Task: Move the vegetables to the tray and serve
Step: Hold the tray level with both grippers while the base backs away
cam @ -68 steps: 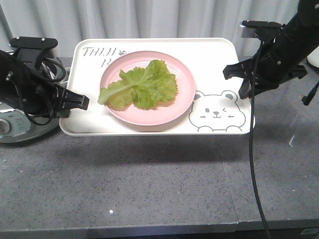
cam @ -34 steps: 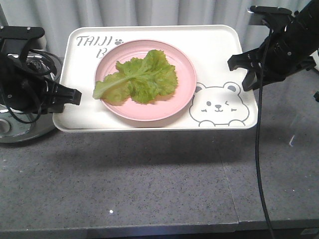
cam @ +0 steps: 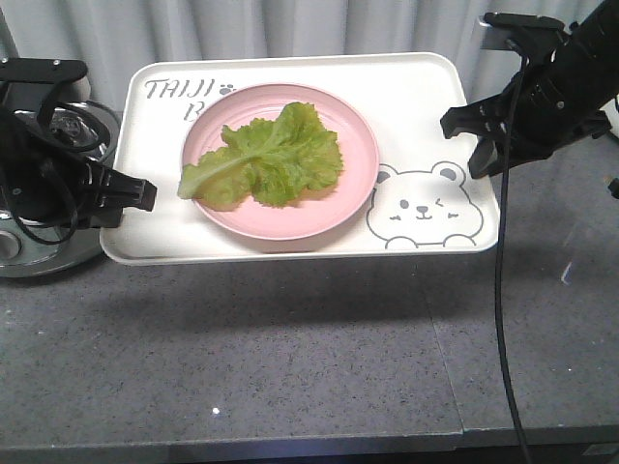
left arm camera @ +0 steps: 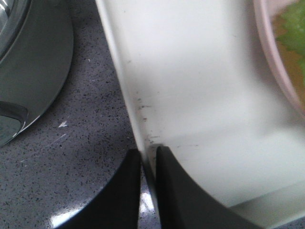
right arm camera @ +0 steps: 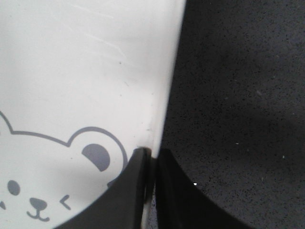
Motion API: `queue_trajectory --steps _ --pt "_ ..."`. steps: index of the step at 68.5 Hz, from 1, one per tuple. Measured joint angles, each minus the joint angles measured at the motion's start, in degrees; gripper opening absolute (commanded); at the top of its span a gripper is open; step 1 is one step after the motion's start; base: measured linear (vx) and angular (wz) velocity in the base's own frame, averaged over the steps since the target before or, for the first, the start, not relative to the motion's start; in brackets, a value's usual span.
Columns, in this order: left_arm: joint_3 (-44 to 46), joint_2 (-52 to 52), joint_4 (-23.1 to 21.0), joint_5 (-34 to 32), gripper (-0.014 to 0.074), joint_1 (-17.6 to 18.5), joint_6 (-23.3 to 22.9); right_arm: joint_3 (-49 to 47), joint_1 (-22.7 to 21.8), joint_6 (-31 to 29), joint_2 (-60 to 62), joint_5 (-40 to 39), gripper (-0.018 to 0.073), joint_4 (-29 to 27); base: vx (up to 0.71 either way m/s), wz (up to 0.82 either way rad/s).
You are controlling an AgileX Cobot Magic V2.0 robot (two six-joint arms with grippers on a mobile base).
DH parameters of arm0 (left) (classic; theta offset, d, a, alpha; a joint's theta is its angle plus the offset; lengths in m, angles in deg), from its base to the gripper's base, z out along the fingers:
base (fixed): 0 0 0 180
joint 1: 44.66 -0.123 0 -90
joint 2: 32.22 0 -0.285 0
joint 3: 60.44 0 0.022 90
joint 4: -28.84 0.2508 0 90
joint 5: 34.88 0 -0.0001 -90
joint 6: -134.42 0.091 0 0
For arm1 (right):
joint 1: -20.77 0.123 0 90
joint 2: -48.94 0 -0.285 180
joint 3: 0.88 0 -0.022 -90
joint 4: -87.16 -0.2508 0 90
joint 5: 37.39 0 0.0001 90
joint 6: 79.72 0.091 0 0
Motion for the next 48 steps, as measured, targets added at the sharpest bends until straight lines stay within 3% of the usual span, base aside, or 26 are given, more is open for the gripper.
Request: queue_trajectory --steps 48 --pt "0.0 0.0 0.0 0.1 -0.0006 0.1 0.0 0.1 0.0 0.0 0.0 0.1 -0.0006 0.0 0.00 0.00"
